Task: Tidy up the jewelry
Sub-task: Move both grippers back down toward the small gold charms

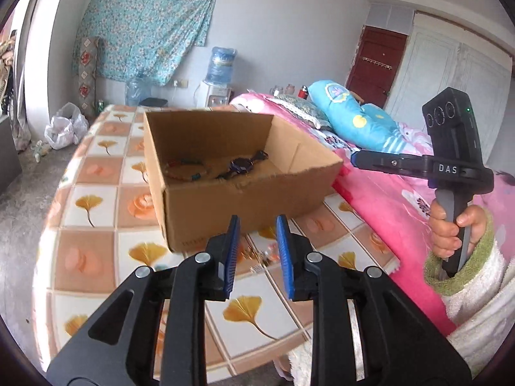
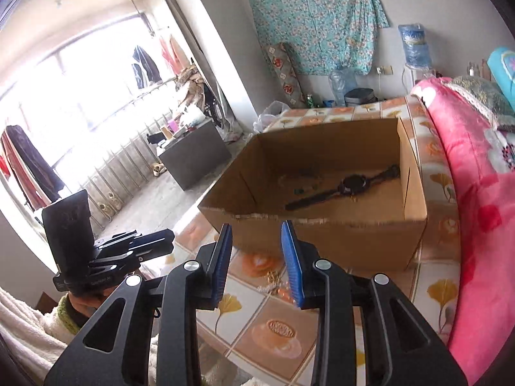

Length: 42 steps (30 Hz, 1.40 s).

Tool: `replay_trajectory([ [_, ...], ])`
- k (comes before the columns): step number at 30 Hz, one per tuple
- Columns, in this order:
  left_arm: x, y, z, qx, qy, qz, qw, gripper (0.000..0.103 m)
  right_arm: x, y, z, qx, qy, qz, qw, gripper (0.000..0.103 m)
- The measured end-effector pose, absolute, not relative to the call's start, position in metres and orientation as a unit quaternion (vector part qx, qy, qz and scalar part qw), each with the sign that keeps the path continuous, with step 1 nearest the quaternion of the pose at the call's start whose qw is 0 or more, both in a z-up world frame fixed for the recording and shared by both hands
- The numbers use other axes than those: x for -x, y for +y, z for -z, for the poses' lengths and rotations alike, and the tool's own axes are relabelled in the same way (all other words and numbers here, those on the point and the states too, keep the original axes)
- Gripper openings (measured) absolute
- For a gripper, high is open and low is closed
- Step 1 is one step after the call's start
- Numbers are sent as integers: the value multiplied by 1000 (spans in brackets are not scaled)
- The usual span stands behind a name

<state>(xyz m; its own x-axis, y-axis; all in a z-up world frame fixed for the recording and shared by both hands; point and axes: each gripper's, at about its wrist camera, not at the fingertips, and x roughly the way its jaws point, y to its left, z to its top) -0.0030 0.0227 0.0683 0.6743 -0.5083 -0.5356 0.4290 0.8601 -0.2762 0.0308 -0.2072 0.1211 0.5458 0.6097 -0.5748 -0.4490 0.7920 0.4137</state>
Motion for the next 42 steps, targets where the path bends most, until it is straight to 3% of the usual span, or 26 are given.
replay_trajectory([
  [4, 2, -3, -24, 48, 359, 241, 901, 22, -25, -187, -70, -87, 423, -284, 856, 32],
  [8, -12, -23, 8, 26, 395, 224, 891, 22, -20, -159, -37, 12, 438, -256, 862, 32],
  [14, -18, -41, 17, -30, 394, 201, 896, 22, -30, -144, -18, 69, 438, -257, 858, 31],
  [22, -27, -40, 20, -22, 401, 191, 896, 22, -37, -131, 1, 127, 436, -270, 849, 27],
  [27, -31, -42, 22, -25, 402, 195, 895, 22, -44, -152, 1, 96, 444, -253, 854, 21],
  [42, -43, -65, 28, -100, 388, 199, 895, 21, -53, -223, -9, -16, 440, -220, 870, 21],
])
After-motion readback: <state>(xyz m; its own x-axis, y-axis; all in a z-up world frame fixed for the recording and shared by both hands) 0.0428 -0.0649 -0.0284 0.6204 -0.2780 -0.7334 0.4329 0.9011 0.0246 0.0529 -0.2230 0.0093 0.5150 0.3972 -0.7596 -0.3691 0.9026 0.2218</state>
